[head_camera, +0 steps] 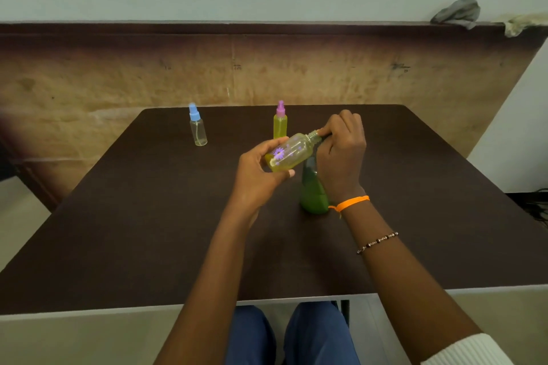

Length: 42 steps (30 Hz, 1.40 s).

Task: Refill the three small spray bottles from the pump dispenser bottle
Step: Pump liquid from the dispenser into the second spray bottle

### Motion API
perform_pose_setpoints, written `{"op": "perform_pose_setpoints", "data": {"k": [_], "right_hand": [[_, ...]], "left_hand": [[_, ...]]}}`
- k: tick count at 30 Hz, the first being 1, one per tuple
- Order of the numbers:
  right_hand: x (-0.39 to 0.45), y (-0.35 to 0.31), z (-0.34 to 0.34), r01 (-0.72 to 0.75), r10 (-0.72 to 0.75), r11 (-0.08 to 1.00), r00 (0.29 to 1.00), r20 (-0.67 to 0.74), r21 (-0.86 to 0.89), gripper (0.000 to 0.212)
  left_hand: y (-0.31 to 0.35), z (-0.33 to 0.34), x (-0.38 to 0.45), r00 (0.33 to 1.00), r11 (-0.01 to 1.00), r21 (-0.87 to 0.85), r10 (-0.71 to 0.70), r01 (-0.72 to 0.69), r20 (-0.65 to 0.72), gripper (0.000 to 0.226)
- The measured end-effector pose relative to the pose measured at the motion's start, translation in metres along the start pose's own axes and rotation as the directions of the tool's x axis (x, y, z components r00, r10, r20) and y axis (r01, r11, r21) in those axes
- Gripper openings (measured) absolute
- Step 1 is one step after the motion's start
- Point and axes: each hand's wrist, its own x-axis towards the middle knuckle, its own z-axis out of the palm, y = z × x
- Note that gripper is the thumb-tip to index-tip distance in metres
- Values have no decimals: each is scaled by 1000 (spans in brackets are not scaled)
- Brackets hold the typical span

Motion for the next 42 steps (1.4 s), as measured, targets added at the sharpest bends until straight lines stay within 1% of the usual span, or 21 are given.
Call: {"op": "perform_pose_setpoints", "data": {"k": [3,8,12,15,20,23,30,36,40,42], "right_hand": [[-5,1,0,-28,28,1000,999,-25,6,21],[-12,4,7,-13,11,999,999,-48,-35,22],[-3,4,5,-1,1,999,1000,8,-38,20],[4,-3,4,-37,38,999,999,32,-28,18],[-11,3,4,7,-9,999,1000,-29,-53,20],[-14,4,6,-5,3,999,999,-46,-53,21],[-3,-3,2,-47,48,999,999,-17,24,20],[-16,2,4,-3,2,1000,1000,-31,-20,21],[-11,2,2,-10,9,999,1000,-6,-43,21],[-3,0,0,-8,9,1000,1000,21,-28,20]], "left_hand": [[-1,3,0,1000,1000,-11,3,-3,-9,58],[-5,1,-1,1000,1000,-3,-18,18,-1,57],[-2,-4,1,1000,1000,24,8,-8,11,58],[0,-2,1,1000,1000,20,10,-11,7,58],[-4,2,0,1000,1000,4,7,-7,-19,58],[-4,0,1,1000,1000,18,-6,6,-18,58],[2,1,1,1000,1000,3,-3,3,-3,57],[-3,0,-2,1000,1000,1,-18,18,-21,57],[-2,1,-1,1000,1000,-3,-26,26,-11,57],[-1,1,0,1000,1000,-7,-18,18,-3,57]]}}
